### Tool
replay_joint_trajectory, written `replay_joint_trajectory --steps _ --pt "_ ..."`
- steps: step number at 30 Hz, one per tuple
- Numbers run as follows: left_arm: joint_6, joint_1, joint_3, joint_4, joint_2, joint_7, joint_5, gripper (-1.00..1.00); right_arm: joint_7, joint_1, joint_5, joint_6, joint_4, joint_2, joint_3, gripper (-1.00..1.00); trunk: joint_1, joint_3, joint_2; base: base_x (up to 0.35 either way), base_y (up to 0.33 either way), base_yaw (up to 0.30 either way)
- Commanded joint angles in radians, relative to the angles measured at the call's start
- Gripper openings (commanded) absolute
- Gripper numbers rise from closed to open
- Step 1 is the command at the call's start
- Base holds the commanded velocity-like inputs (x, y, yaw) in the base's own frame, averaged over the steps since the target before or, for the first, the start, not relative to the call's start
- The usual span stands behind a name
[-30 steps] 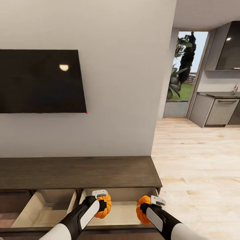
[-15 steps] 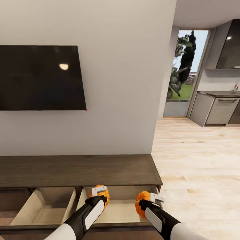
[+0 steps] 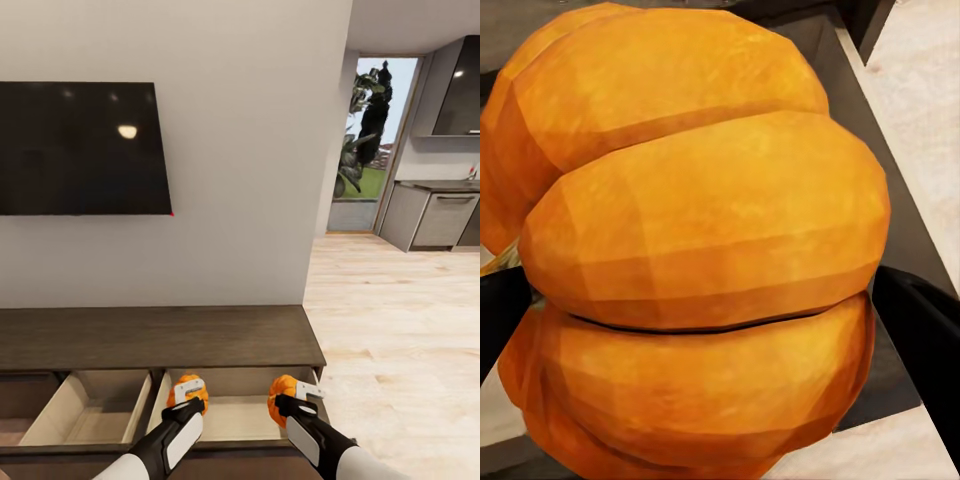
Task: Place each of the two pumpkins and all three candles from the living room inside a cabinet in the living room (use any cabinet), then make sure every cabinet is closed, and position the cauldron so it is next to a table in the living room.
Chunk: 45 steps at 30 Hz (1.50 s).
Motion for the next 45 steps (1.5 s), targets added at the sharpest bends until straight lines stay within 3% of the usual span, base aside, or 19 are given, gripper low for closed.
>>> replay_joint_trajectory --steps 1,8,9,19,29,36,45 --pt "0.011 -0.007 -0.001 -0.007 0.007 0.002 0.009 -1.0 -0.002 -0.007 -0.005 0.008 -0.007 -0.002 0.011 -1.0 0.0 -0.001 -0.001 0.0 0.0 0.0" --pt "0.025 -0.013 0.001 -0.048 0.01 0.002 0.015 -1.0 0.013 -0.017 0.005 -0.015 -0.004 -0.002 0.006 -1.0 0.0 -0.001 -0.001 0.0 0.0 0.0" --pt "0.029 -0.015 0.005 -0.054 0.016 0.001 0.014 1.0 0.008 -0.022 0.006 -0.011 0.001 0.0 0.005 1.0 0.0 -0.001 -0.001 0.0 0.0 0.0" --pt "0.062 -0.015 0.011 -0.093 0.049 0.0 0.015 1.0 0.017 -0.032 0.006 -0.012 -0.025 -0.005 0.005 1.0 0.0 -0.001 -0.001 0.0 0.0 0.0" --pt "0.118 -0.015 0.011 -0.149 0.051 -0.001 0.016 1.0 0.018 -0.032 0.006 -0.011 -0.028 -0.002 0.005 1.0 0.0 -0.001 -0.001 0.0 0.0 0.0" --pt "0.151 -0.015 0.011 -0.165 0.051 -0.001 0.016 1.0 0.019 -0.032 0.006 -0.011 -0.028 -0.002 0.005 1.0 -0.012 0.008 0.02 0.0 0.0 0.0" --pt "0.158 -0.015 0.011 -0.165 0.05 0.0 0.016 1.0 0.023 -0.032 0.006 -0.005 -0.028 -0.002 0.005 1.0 -0.046 0.037 0.083 0.0 0.0 0.0"
